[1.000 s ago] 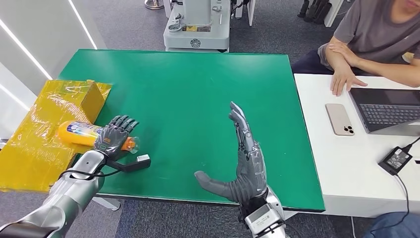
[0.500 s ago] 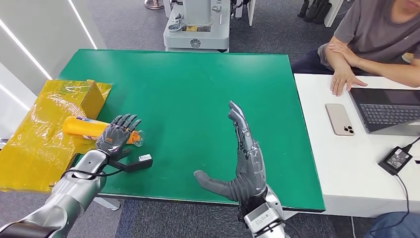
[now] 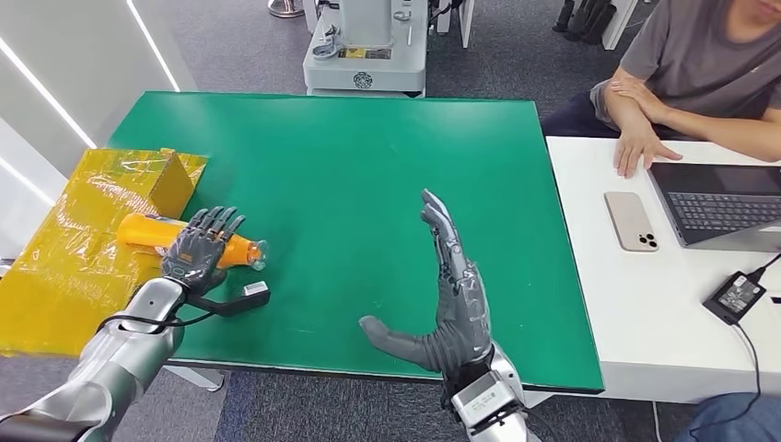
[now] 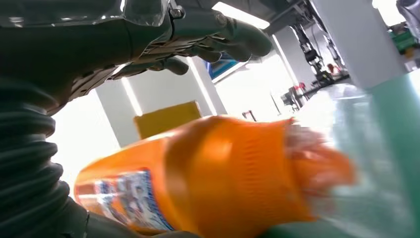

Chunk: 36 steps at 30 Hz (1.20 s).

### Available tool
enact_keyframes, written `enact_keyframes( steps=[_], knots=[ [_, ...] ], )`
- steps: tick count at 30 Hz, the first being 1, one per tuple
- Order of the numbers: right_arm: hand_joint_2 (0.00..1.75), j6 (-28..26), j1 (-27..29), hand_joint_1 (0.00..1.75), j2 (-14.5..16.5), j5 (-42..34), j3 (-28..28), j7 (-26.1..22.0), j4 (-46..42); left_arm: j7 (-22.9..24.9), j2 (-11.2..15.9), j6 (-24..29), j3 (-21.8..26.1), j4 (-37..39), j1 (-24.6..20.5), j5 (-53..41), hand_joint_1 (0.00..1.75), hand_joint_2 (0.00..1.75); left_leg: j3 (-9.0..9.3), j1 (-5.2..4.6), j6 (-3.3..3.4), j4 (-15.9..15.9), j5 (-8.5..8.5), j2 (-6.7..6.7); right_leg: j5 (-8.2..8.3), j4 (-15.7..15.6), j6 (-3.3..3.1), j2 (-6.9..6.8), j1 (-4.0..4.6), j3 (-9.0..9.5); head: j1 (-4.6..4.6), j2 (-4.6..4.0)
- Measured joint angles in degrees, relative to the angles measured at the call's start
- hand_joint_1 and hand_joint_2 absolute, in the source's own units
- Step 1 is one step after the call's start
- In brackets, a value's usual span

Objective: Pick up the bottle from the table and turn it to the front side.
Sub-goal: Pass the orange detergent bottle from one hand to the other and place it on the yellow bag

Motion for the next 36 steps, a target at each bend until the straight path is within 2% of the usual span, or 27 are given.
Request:
enact_keyframes(
  steps=[4,8,11,14,16,18,21,24,26,30,32,36],
  knots=[
    [1.75,-0.2,0.0,0.0,0.0,0.0,0.0,-0.1,0.4,0.0,2.8,2.9,2.6,-4.2,1.6,-0.9,0.0,1.75,0.0,0.01,0.0,0.0,0.0,0.02,-0.01,0.0,-0.01,0.02,0.01,-0.04,0.01,0.0],
    [1.75,-0.4,0.0,0.0,0.0,0.0,0.1,-0.1,0.6,-6.9,3.6,3.3,12.0,-17.9,5.6,-2.6,0.0,1.75,-0.03,0.01,-0.01,0.0,0.0,0.03,-0.01,0.0,-0.01,0.03,0.01,-0.05,0.02,0.0],
    [1.75,-0.6,0.0,0.0,0.0,-0.1,0.4,-0.2,0.9,-12.4,2.9,3.3,20.0,-27.4,7.7,-1.8,0.0,1.75,-0.02,0.0,-0.02,0.0,-0.02,0.13,-0.01,0.0,-0.02,0.13,0.0,-0.06,0.01,0.0],
    [1.75,-0.9,0.0,0.0,0.0,-0.3,0.7,-0.2,1.0,-19.5,1.1,3.3,26.8,-35.2,9.2,1.7,0.0,1.75,-0.02,0.0,-0.03,0.0,-0.02,0.09,-0.01,0.0,-0.01,0.07,0.0,-0.05,0.02,0.0],
    [1.75,-1.1,0.0,0.0,0.0,-0.3,1.0,-0.2,1.1,-23.6,-0.5,3.3,29.9,-39.4,10.1,4.1,0.0,1.75,-0.02,0.0,-0.03,0.0,-0.02,0.07,-0.01,-0.1,-0.01,0.04,0.0,-0.03,0.02,0.0],
    [1.75,-1.2,-0.1,0.0,0.0,-0.3,1.2,-0.2,1.3,-25.4,-2.0,3.3,31.4,-43.4,11.2,6.9,0.0,1.75,-0.02,0.0,-0.03,0.0,-0.02,0.07,-0.01,-0.1,-0.01,0.05,0.0,-0.03,0.02,0.0],
    [1.75,-1.3,-0.1,0.0,0.0,-0.3,1.3,0.1,1.4,-25.7,-3.8,3.2,30.9,-48.1,12.1,15.2,0.0,1.75,-0.01,-0.01,-0.03,0.0,-0.02,0.04,-0.01,-0.1,-0.01,0.03,0.0,-0.04,0.01,0.0],
    [1.75,-1.3,0.0,0.0,0.0,-0.3,1.3,0.3,1.3,-25.7,-5.1,3.2,27.7,-49.3,12.2,26.6,0.0,1.75,0.0,-0.01,-0.02,0.0,-0.02,-0.01,0.0,-0.1,-0.01,-0.02,0.0,-0.01,0.02,0.0],
    [1.75,-1.3,0.1,0.0,0.0,-0.3,1.3,0.6,1.2,-25.8,-5.7,2.8,25.0,-49.4,12.1,32.8,0.0,1.75,0.01,-0.01,-0.02,0.0,-0.02,-0.01,0.0,-0.1,-0.01,-0.02,0.0,-0.01,0.01,0.0],
    [1.75,-1.4,0.5,0.0,0.0,-0.1,1.3,1.2,0.7,-25.9,-7.2,0.3,16.8,-49.4,12.0,51.7,0.0,1.75,0.01,-0.02,-0.02,0.0,-0.02,-0.02,0.01,-0.1,-0.02,-0.04,-0.01,0.0,0.02,0.0],
    [1.75,-1.6,0.7,0.0,0.0,0.2,1.3,1.3,0.5,-26.1,-7.9,-2.3,12.7,-49.4,12.1,57.9,0.0,1.75,-0.01,-0.02,-0.02,0.0,-0.02,-0.04,0.01,-0.1,-0.01,-0.08,-0.02,0.0,0.02,0.0],
    [1.75,-3.1,1.1,0.0,-0.2,0.8,1.1,1.9,0.0,-25.8,-10.3,-13.8,7.6,-49.3,12.3,72.6,0.0,1.75,-0.02,-0.04,-0.01,0.0,-0.03,-0.02,0.01,-0.1,-0.01,-0.04,-0.03,0.0,0.03,0.0]
  ],
)
